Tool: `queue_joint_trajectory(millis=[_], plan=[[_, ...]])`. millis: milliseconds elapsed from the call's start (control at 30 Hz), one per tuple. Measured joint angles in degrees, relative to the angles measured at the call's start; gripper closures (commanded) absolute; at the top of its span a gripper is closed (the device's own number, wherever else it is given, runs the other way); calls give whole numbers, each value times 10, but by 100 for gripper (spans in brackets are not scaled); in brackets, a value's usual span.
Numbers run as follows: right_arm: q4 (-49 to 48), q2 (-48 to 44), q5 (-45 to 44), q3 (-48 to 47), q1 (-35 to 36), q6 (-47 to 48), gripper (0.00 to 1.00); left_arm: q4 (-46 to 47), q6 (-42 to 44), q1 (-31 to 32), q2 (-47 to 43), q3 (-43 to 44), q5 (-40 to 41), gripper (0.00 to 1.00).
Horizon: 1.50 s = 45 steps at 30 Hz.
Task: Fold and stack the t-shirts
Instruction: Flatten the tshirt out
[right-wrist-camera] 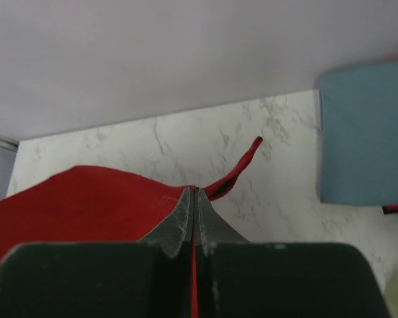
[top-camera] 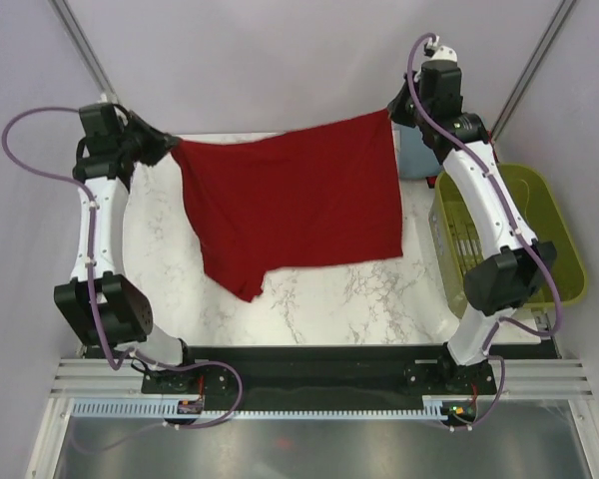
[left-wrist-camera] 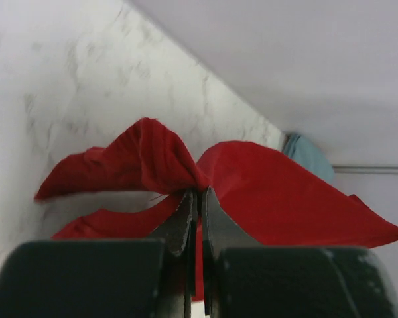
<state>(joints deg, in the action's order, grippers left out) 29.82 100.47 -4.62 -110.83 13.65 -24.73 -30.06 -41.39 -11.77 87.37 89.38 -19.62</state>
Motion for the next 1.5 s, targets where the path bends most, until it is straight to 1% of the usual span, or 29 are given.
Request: queue_joint_trajectory(millis=[67,167,233,300,367,433,500,567,600,633,667,700,767,800,867,900,1033,1167,1267,1367,1500], plan=[[8,29,-2,-66,-1,10,100,7,0,0,23,73,-9,98],[2,18,-2,-107,-3,17,100,44,0,-1,17,146,-35,98],[-5,-12,-2,-104,-5,21,100,77,0,-1,-10,151,-48,98],[-18,-57,-2,-71,-5,23,100,97,0,-1,-47,125,-52,98],[-35,-119,-1,-1,-6,24,100,118,3,-1,-98,57,-53,98],[-77,-191,8,106,-7,24,100,130,5,-1,-148,-33,-50,95],[-98,-250,20,213,-7,24,100,151,7,-2,-199,-153,-45,90],[-127,-293,34,325,-7,22,100,156,7,-2,-227,-265,-43,83],[-146,-309,42,387,-7,19,100,151,8,-2,-233,-321,-40,54],[-148,-316,49,431,-7,16,100,145,11,-1,-232,-370,-33,46],[-161,-319,59,487,-7,8,100,139,10,-2,-230,-408,-25,43],[-182,-321,71,547,-6,-2,100,110,11,-1,-224,-463,7,38],[-194,-317,87,643,-1,-16,100,80,9,-5,-212,-497,32,38],[-192,-315,91,676,3,-20,100,67,9,-9,-204,-507,45,39],[-187,-309,94,728,18,-25,100,45,7,-15,-185,-509,67,40],[-187,-311,95,742,24,-25,100,43,7,-17,-180,-505,78,43],[-199,-332,91,751,27,-22,100,37,14,-13,-167,-456,97,45],[-211,-361,87,750,27,-15,100,52,21,5,-135,-404,104,45],[-212,-365,78,750,27,-13,100,59,24,15,-87,-387,110,47],[-208,-365,75,750,27,-10,100,58,35,18,-9,-359,103,56],[-205,-366,76,750,27,-10,100,62,68,30,77,-293,91,54]])
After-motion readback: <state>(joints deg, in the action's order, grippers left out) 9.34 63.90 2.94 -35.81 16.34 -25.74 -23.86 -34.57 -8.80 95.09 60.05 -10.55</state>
